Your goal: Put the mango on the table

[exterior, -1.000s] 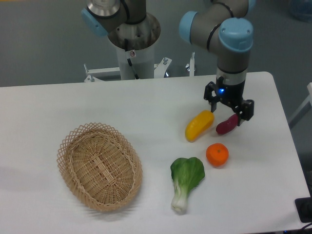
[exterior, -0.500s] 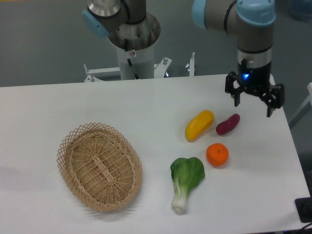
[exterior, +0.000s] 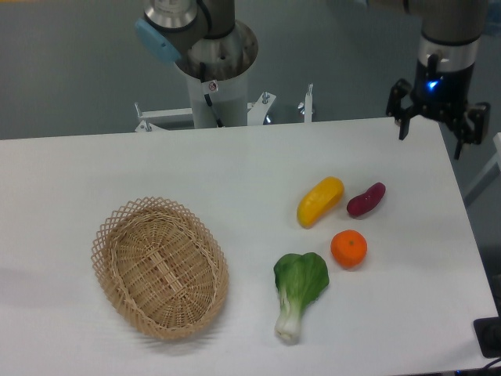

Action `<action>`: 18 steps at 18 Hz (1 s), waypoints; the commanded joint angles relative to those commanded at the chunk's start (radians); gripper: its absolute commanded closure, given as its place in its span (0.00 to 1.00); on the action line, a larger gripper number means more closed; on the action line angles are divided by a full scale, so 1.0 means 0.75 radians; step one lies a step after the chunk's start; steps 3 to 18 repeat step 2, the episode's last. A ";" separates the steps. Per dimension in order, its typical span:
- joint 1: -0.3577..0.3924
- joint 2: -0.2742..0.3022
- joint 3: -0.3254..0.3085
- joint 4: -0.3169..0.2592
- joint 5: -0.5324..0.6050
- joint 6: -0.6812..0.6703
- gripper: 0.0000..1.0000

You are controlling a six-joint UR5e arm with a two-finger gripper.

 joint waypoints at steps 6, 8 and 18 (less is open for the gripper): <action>0.002 0.002 0.000 0.000 -0.006 0.004 0.00; 0.002 0.002 0.000 0.000 -0.006 0.004 0.00; 0.002 0.002 0.000 0.000 -0.006 0.004 0.00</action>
